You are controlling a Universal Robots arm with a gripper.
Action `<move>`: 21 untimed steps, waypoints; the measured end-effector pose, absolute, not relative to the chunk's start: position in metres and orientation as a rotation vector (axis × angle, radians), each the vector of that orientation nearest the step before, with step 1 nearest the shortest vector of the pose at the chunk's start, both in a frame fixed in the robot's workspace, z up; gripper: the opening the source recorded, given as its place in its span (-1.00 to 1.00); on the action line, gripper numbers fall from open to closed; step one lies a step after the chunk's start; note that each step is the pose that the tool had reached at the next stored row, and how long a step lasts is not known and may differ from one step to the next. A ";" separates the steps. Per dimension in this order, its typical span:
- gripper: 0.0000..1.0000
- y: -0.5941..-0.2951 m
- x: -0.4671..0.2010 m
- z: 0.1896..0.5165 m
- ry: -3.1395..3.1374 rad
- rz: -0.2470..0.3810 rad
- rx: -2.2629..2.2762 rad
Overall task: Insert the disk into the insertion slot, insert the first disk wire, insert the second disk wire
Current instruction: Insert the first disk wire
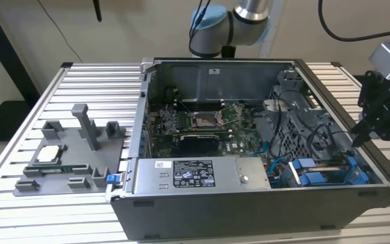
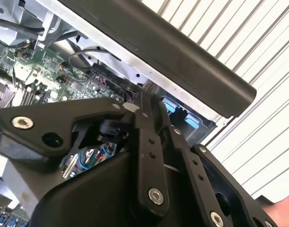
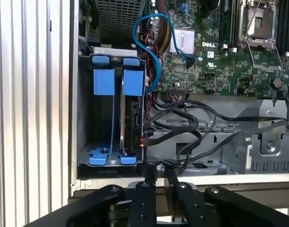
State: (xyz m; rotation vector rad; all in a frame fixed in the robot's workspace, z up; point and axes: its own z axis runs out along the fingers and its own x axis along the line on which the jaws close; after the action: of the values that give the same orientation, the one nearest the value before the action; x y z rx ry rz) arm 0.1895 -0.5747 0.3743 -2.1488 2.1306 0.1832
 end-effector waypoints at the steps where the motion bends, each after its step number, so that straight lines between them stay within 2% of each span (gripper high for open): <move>1: 1.00 -0.575 0.190 0.374 2.131 0.183 -2.149; 8: 1.00 -0.575 0.192 0.365 2.132 0.184 -2.149; 9: -1.00 -0.575 0.192 0.364 2.132 0.184 -2.148; 21: -1.00 -0.576 0.192 0.363 2.141 0.188 -2.133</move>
State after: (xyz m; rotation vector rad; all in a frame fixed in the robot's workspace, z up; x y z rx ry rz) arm 0.1916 -0.5763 0.3627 -2.1332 2.1410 0.1884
